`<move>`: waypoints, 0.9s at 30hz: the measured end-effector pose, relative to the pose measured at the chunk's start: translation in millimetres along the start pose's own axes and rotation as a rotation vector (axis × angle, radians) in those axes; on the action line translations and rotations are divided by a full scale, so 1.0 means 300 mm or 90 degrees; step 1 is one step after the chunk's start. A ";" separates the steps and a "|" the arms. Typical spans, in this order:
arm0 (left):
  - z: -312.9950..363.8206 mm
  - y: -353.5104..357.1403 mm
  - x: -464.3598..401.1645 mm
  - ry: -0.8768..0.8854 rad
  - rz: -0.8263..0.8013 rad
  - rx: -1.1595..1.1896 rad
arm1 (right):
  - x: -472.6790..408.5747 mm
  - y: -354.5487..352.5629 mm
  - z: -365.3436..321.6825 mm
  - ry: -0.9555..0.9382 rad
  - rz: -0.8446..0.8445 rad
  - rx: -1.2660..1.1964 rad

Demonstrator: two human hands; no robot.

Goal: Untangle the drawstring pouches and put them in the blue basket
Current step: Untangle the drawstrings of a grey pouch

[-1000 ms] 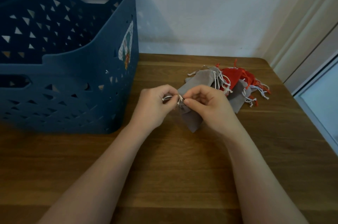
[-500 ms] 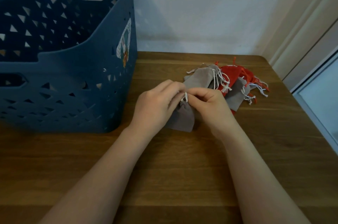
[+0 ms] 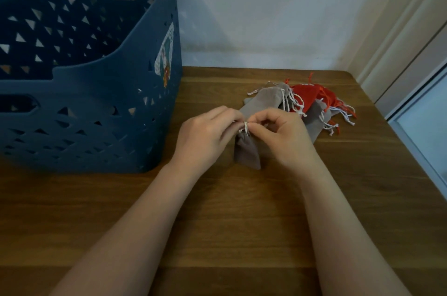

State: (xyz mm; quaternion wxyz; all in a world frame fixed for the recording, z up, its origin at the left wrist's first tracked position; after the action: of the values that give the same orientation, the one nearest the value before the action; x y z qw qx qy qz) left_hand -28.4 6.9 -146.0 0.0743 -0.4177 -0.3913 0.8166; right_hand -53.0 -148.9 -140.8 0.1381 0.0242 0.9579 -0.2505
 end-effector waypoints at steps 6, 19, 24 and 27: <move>0.002 0.007 0.006 -0.005 -0.039 0.010 | 0.002 0.028 -0.021 -0.088 -0.036 0.344; -0.004 0.006 -0.005 -0.262 0.008 0.259 | 0.004 0.021 -0.020 -0.051 0.002 0.186; -0.005 0.011 0.002 -0.170 0.007 0.206 | 0.002 0.032 0.000 0.033 -0.050 0.027; -0.007 0.002 0.001 -0.112 0.009 0.186 | 0.000 0.034 0.001 0.015 -0.067 -0.021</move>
State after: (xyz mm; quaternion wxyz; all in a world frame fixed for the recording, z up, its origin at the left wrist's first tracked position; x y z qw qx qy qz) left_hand -26.7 7.9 -147.3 0.0942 -0.3322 -0.2703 0.8987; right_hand -51.7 -140.0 -145.8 0.1139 -0.0253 0.9634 -0.2413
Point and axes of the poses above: each hand's wrist, its own x-axis away from the middle knuckle, its own y-axis out of the palm, z = x × y, the point moved 1 cm from there along -x, towards the middle knuckle, and after that the axes turned 2 degrees about x, right-handed, at the moved point
